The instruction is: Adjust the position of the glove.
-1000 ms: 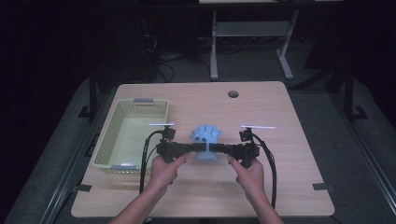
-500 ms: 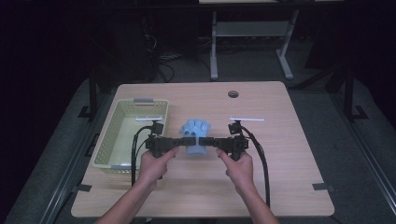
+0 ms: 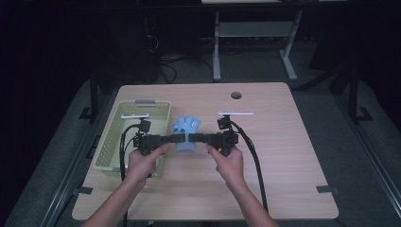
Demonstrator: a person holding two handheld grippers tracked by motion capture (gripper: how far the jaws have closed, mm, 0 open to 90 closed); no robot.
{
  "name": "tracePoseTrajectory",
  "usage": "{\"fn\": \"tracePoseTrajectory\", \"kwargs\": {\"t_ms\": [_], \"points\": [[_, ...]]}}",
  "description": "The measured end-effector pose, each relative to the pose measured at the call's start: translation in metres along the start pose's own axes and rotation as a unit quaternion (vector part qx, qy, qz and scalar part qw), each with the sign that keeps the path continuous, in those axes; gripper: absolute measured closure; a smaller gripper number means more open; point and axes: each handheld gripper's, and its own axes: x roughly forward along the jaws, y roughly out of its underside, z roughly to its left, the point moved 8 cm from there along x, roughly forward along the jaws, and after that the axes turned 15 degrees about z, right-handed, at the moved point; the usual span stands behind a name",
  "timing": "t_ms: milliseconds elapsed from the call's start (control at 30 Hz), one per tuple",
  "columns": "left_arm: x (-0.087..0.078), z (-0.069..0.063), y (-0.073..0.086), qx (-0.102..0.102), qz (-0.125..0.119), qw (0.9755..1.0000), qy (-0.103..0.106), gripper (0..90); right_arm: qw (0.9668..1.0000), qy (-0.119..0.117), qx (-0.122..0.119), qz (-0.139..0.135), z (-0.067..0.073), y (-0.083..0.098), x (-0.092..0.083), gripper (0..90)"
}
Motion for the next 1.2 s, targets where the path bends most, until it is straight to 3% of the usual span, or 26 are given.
{"fn": "tracePoseTrajectory", "kwargs": {"t_ms": [433,1000,1200], "points": [[-0.034,0.011,-0.002,-0.009,-0.017,0.9998,0.003,75.8,0.9997,-0.008,-0.021,0.006,0.018,-0.019,0.026,80.0],[-0.072,0.031,0.002,-0.024,-0.029,0.9993,-0.004,76.7,0.9992,-0.018,-0.028,0.021,0.034,-0.037,0.063,80.0],[-0.084,0.038,0.004,-0.021,-0.027,0.9994,-0.01,77.0,0.999,-0.024,-0.028,0.024,0.038,-0.04,0.075,80.0]]}}
